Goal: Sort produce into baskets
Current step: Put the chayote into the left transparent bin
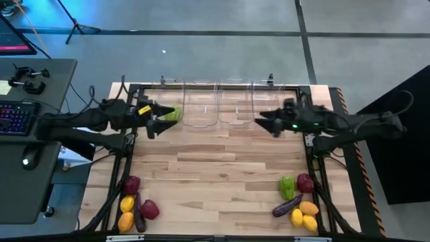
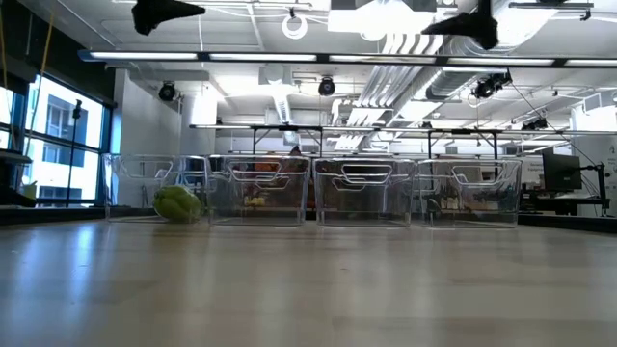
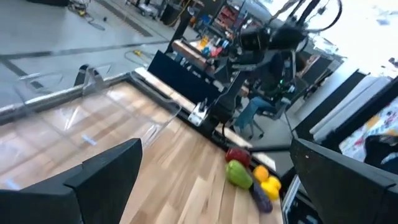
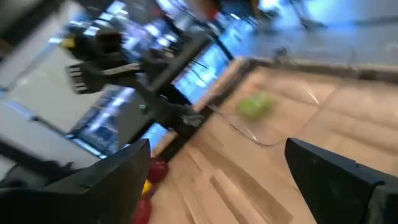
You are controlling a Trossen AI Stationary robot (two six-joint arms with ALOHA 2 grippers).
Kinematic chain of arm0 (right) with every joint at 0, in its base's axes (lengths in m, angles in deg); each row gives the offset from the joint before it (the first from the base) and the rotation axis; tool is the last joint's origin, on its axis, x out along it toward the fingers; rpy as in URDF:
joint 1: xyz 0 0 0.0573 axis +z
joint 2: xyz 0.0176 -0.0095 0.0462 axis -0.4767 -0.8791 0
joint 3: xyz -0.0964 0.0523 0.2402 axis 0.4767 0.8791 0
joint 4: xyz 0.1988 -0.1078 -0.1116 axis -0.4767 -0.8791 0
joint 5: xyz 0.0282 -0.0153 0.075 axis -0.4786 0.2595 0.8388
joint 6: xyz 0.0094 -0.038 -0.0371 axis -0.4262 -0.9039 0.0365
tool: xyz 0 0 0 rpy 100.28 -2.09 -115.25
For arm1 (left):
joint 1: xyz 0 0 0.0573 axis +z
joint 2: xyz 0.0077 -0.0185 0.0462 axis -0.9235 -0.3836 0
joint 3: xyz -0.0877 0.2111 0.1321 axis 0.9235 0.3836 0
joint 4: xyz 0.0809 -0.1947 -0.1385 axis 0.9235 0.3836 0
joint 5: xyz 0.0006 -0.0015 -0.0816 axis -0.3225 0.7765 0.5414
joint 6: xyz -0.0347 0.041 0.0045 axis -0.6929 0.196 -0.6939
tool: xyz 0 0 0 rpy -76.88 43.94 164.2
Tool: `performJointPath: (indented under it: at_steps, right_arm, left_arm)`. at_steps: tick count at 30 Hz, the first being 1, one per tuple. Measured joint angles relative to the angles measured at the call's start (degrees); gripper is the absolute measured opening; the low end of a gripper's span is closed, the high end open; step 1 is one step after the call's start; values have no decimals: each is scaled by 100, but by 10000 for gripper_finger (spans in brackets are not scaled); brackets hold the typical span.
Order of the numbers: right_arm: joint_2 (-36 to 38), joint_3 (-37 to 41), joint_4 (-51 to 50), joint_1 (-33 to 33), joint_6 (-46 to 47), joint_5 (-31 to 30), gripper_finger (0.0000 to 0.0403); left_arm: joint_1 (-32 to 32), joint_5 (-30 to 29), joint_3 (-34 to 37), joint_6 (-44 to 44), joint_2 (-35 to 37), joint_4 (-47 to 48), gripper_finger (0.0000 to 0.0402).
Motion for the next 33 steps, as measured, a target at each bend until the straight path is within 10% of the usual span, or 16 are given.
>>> performJointPath:
  at_steps: [9,20,33]
  right_arm:
    - [-1918,-1701,-1633,39,-100,1385,362]
    - [-2905,-1448,-6012,1606,3227,3241,362]
    - [-2365,307,-4529,2632,5729,3636,362]
  left_arm:
    - [-11,183,0,-601,521,852,399]
    - [-13,670,0,-494,525,955,399]
    - [-13,666,0,-501,521,943,399]
